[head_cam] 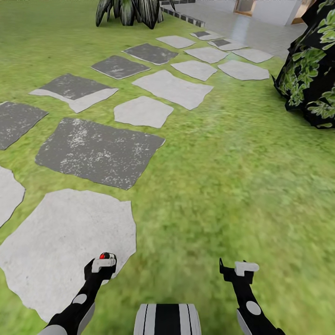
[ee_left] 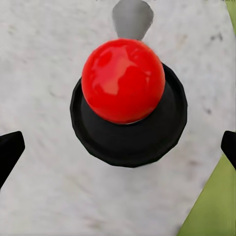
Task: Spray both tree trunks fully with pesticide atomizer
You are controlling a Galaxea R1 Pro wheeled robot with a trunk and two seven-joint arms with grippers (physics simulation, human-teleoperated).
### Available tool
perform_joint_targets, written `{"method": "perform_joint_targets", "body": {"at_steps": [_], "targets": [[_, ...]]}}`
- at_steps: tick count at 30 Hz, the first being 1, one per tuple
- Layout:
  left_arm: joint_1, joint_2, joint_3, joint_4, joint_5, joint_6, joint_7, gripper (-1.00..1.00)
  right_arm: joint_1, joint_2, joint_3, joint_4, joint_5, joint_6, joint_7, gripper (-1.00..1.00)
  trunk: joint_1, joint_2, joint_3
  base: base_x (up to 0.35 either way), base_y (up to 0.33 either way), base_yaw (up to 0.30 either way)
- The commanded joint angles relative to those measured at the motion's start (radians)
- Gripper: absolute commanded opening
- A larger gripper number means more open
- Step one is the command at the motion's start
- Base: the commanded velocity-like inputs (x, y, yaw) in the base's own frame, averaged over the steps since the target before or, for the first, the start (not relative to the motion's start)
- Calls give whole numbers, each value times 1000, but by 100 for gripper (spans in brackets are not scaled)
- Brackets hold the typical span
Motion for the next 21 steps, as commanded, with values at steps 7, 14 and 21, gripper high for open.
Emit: {"method": "perform_joint_targets", "body": {"at_steps": [7,14,21], "targets": [[0,0,0,0,0,1,0,100,0,0,0,1,0,0,0,100,0,0,9,0,0,0],[0,0,0,0,1,1,0,100,0,0,0,0,0,0,0,100,0,0,14,0,0,0],[0,0,1,0,1,1,0,100,0,0,0,1,0,0,0,100,0,0,18,0,0,0]]}}
